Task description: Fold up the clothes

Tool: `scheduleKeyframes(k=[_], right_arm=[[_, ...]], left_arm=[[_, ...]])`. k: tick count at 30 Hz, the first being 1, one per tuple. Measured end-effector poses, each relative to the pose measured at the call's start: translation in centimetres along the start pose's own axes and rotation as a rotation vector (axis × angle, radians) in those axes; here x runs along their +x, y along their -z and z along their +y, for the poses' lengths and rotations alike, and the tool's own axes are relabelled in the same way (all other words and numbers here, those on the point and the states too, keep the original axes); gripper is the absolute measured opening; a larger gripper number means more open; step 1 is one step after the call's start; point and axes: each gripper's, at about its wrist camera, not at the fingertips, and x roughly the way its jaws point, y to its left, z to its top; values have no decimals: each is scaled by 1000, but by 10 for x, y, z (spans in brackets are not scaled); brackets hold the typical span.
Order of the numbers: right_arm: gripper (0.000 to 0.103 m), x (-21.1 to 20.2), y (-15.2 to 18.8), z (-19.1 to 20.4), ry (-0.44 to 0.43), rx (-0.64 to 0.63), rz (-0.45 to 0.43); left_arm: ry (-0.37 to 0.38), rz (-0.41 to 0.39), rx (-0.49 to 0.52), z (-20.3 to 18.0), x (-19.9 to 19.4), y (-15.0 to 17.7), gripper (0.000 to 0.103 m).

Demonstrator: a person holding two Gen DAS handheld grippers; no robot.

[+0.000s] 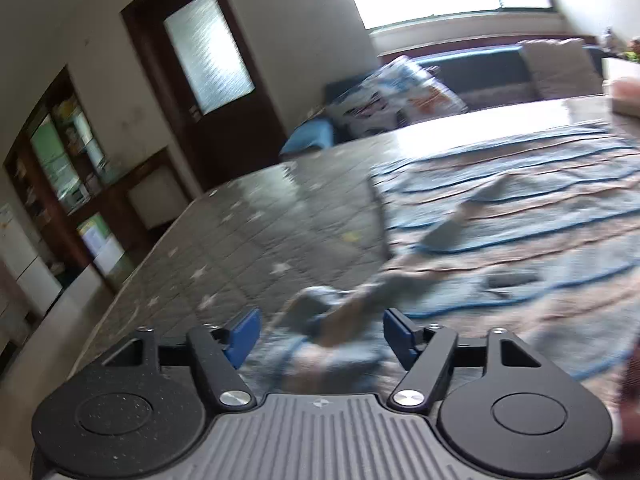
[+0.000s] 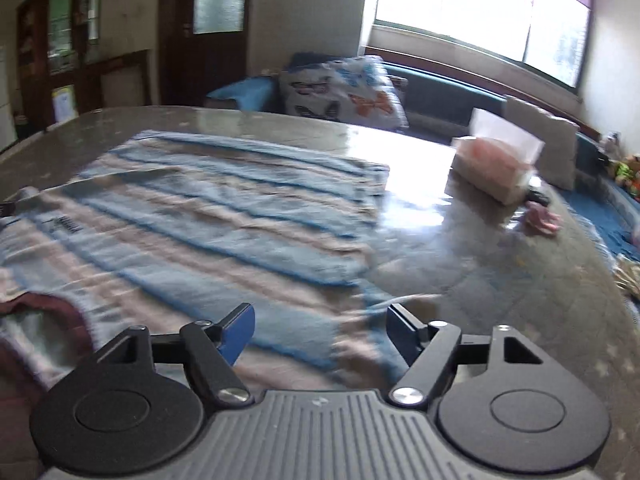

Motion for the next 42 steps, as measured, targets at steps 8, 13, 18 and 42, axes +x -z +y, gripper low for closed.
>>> scheduleKeyframes(k=[8, 13, 18, 42], right_arm=[[86, -21, 25, 51, -102, -137, -23], [87, -39, 49, 72, -101, -243, -42], [88, -51, 52, 58, -111, -176, -52], [41, -45, 82, -81, 221, 332, -39]], left_arm=[[72, -26, 94, -35, -32, 24, 81], [55, -43, 111, -43, -44, 40, 83], [56, -36, 95, -39, -49, 43, 86], [159, -128, 63, -73, -65, 8, 103]])
